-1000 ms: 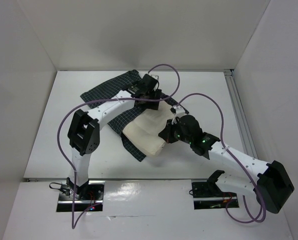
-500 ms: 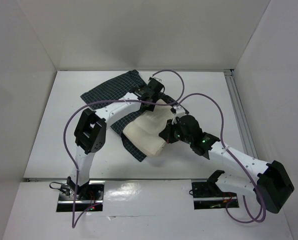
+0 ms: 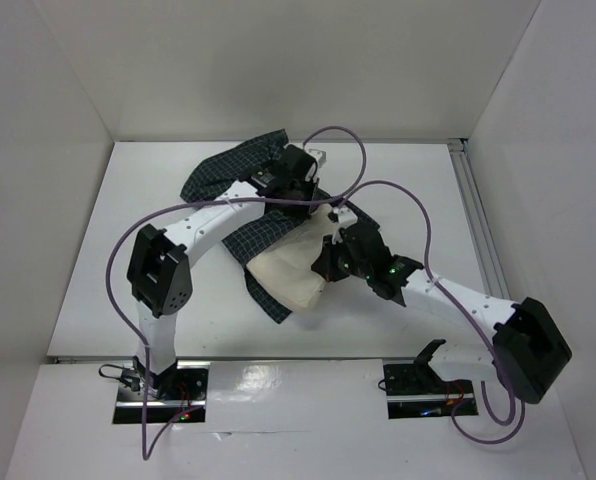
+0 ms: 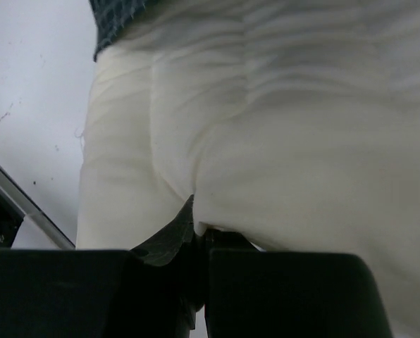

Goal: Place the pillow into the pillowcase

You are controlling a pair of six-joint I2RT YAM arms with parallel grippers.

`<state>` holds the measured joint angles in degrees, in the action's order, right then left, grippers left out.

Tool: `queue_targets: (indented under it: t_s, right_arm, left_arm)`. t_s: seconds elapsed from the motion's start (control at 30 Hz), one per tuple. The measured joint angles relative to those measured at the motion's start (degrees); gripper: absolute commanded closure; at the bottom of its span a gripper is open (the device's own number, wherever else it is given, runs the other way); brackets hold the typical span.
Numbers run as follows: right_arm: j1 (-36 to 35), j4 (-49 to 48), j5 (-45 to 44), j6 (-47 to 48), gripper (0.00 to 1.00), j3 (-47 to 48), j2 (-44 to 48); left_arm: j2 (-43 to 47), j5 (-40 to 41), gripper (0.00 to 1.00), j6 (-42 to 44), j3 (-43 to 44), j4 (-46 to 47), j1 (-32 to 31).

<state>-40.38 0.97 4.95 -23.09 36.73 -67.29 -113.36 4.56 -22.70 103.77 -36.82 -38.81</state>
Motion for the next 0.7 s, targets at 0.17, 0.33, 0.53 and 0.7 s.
queue_targets:
  t_s: [0.17,0.33,0.53,0.7]
  right_arm:
    - [-0.44,0.87,0.94,1.57,1.0,7.5,-2.54]
    - [-1.57,-1.49,0.59,0.37,1.0,7.21,8.46]
    - [-1.62,-8.57,-1.6,-2.69,1.0,0.98,9.09]
    - [-1.27,-7.28,-3.1,-4.44,1.0,-4.55,2.51]
  left_arm:
    - [4.59,-10.08,1.0,-3.41,-2.49,1.33,0.74]
    - [10.12,-13.14,1.0,-6.12,-2.51,3.61,0.9]
    - [6.67,-15.06,0.76,-6.19,1.29,3.13,2.36]
    - [6.14,-15.96,0.33,-7.28,-2.19,1.27,2.8]
